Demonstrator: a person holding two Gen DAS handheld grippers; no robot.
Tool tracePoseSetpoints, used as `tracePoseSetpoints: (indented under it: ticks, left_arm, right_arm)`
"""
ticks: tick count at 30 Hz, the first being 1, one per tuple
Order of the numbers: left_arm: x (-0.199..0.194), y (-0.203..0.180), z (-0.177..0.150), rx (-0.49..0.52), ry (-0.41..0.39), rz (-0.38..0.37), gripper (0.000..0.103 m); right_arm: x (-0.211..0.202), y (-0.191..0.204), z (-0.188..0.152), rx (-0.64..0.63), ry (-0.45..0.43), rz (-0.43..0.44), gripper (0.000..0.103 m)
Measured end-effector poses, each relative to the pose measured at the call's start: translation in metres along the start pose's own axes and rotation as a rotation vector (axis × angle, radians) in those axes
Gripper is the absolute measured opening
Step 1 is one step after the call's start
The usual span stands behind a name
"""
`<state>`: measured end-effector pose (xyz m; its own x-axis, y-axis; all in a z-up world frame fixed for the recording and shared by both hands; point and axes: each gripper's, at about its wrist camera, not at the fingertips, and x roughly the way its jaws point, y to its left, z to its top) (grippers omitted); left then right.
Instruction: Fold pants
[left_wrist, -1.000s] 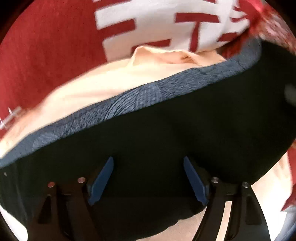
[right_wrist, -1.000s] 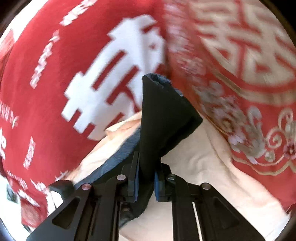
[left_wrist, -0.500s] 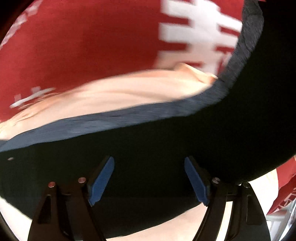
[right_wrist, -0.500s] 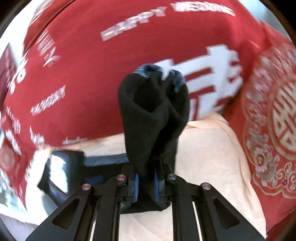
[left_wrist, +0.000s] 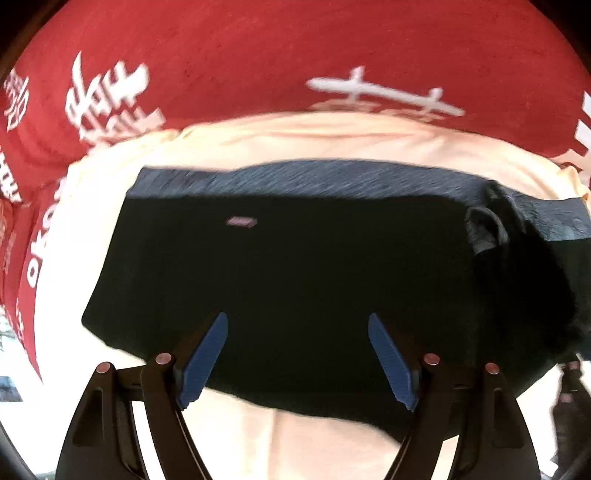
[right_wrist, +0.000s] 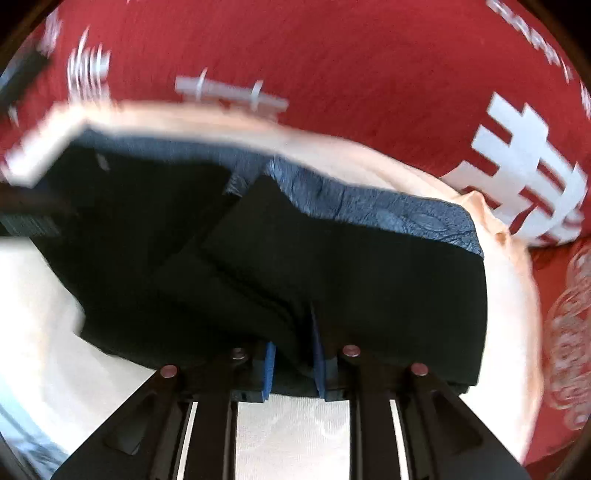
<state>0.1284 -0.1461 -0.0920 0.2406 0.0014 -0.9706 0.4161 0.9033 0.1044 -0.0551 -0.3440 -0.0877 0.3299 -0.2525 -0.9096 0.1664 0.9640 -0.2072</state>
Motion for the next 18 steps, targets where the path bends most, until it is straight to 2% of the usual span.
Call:
tracePoseSetpoints:
  ticks: [2,3,4,8,10,15,18]
  left_arm:
    - [0.005,-0.002,-0.016,0.0,0.008,-0.015,0.08]
    - [0.005,-0.001,-0.018,0.004,0.01,-0.026,0.08]
    - [0.001,0.002,-0.016,0.008,0.011,-0.035,0.08]
    - [-0.013,-0.011,-0.008,0.033,0.001,-0.102,0.08]
    - [-0.024,-0.024,-0.01,0.052,-0.013,-0.139,0.08]
    - [-0.037,-0.047,-0.011,0.101,-0.029,-0.2,0.08]
    - [-0.041,-0.059,-0.015,0.137,-0.032,-0.241,0.08]
  right_arm:
    - [-0.006,0.015,-0.004,-0.076,-0.007,-0.086,0.025]
    - [-0.012,0.018,-0.005,-0.091,-0.011,-0.094,0.034]
    - [-0.02,0.02,-0.007,-0.093,-0.016,-0.071,0.045]
    - [-0.044,0.011,-0.014,-0.023,0.006,0.122,0.049]
    - [-0.047,-0.009,-0.014,0.115,0.04,0.225,0.049]
    - [-0.035,-0.081,-0.024,0.563,0.079,0.474,0.049]
    - [-0.022,-0.105,-0.034,0.729,0.083,0.558,0.049]
